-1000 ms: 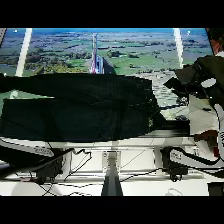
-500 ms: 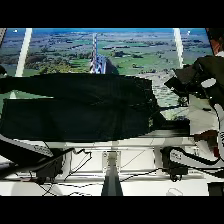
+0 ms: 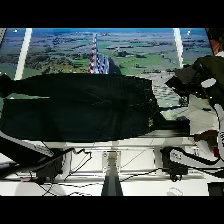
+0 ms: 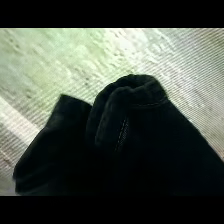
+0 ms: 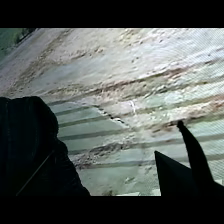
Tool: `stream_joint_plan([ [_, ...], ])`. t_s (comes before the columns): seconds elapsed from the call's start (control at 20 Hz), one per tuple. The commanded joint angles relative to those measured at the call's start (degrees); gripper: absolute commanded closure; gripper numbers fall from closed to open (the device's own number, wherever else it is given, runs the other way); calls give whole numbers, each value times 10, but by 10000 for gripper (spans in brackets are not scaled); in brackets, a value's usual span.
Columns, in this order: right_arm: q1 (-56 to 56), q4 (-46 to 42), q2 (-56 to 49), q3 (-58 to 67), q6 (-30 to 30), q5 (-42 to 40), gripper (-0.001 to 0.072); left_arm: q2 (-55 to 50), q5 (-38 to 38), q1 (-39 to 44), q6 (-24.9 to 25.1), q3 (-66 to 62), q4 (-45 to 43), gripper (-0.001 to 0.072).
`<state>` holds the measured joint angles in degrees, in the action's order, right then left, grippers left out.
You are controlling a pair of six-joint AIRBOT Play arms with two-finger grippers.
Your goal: Fold the clothes and pants, and hang the long-sleeved shirts on hangers.
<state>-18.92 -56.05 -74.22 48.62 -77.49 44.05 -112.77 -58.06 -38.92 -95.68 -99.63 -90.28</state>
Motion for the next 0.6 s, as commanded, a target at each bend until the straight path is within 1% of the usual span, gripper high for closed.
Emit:
stream_joint_plan([
  [0.0, 0, -1, 0, 0, 0, -2, 17, 0, -15, 1, -8, -2, -10, 676],
  [0.15, 0, -1, 0, 0, 0, -2, 17, 16, 23, 10, -2, -24, 5, 673],
  [0.3, 0, -1, 0, 0, 0, -13, 17, 56, 101, 26, 32, -76, 63, 673],
  [0.4, 0, 3, 0, 0, 0, -40, 17, 94, 152, 36, 31, -98, 97, 672],
  [0.45, 0, 4, 0, 0, 0, -50, 17, 117, 158, 43, 32, -100, 99, 672],
  [0.5, 0, 4, 0, 0, 0, -50, 18, 136, 149, 47, 50, -99, 98, 673],
  [0.55, 0, 3, 0, 0, 0, -45, 17, 149, 126, 48, 83, -99, 98, 675],
])
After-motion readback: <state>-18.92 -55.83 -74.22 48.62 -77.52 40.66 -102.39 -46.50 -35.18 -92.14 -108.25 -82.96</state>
